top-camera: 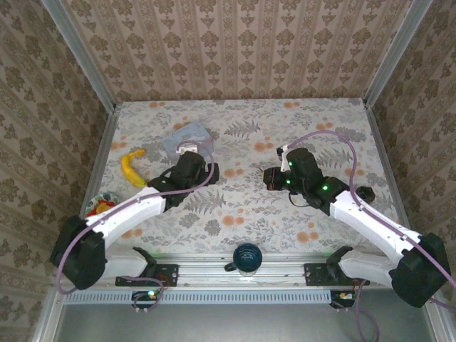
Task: Unlock the padlock with the key
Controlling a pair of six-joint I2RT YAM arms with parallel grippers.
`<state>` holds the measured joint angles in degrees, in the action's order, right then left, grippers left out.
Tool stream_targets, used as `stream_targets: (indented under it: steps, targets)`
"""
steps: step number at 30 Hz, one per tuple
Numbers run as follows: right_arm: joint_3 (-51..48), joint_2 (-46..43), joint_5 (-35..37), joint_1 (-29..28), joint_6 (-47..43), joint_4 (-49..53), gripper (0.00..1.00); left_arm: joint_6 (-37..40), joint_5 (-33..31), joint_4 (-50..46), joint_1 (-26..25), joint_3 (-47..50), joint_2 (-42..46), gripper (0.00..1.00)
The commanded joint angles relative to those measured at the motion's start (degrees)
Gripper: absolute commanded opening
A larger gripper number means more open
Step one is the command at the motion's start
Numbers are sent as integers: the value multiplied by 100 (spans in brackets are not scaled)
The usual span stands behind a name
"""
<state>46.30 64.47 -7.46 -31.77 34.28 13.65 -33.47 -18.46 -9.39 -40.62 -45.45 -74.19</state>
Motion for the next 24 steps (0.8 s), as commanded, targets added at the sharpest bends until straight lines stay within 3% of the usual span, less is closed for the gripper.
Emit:
stream_targets:
  steps: [1,12,24]
  targets:
    - [-5,-11,234,26,131,251,0,69,-480,42,-33,-287,-479,99]
    - [-90,-21,487,65,70,325,0,325,-598,161,10,-795,-1896,100]
    - [-179,-67,528,194,61,151,0,368,-559,411,428,-936,-2516,100]
